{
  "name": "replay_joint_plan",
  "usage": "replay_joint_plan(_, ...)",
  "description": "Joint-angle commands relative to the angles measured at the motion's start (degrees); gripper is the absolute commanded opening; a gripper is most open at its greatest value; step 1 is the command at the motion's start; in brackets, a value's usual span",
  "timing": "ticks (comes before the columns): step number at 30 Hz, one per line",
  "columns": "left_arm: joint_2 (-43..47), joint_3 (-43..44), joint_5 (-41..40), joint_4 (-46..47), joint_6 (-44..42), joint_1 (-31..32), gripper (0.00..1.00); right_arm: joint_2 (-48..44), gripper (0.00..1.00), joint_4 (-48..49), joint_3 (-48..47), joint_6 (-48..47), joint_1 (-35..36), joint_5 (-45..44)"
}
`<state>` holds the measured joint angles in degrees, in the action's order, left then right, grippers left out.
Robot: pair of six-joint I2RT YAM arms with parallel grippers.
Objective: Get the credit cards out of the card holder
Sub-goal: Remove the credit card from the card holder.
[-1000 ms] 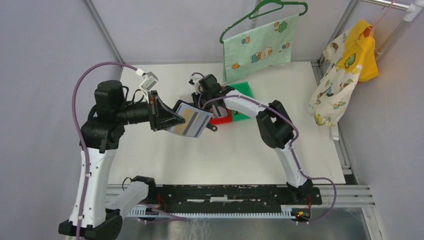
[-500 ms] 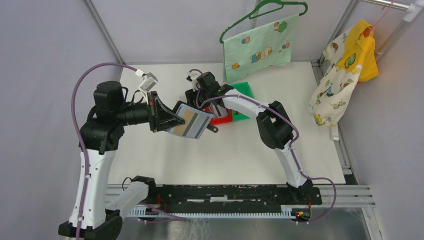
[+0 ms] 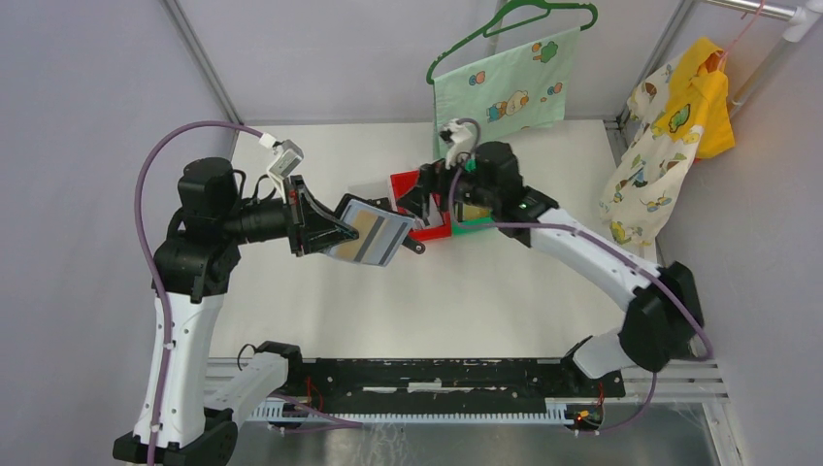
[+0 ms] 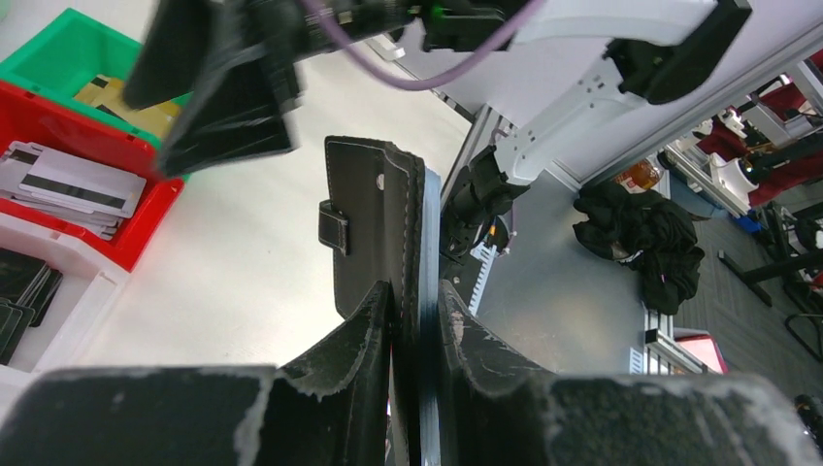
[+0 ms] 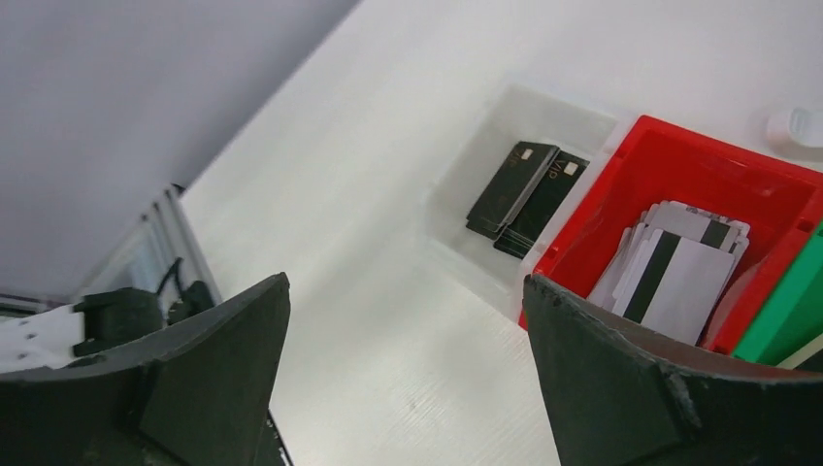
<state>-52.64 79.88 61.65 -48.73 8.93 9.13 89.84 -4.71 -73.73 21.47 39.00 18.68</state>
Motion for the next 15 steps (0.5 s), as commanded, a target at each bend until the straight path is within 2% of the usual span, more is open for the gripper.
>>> replay_joint_plan(1,1.2,0.1,1.7,6.0,3.4,-0.1,0.02,-11.8,0.97,23.1,17.8,12.1,-6.2,12.5)
replay_joint_plan(7,1.4,-1.3,2.0,9.8,6.2,0.0,0.02,-22.2,0.98,41.8,32.9,23.9,-8.6,21.1)
replay_joint_plan(15,1.2,-1.8,1.4,13.2,9.2,0.0,0.02,-29.9,0.98,62.7,45.5,38.1,-9.0,21.3)
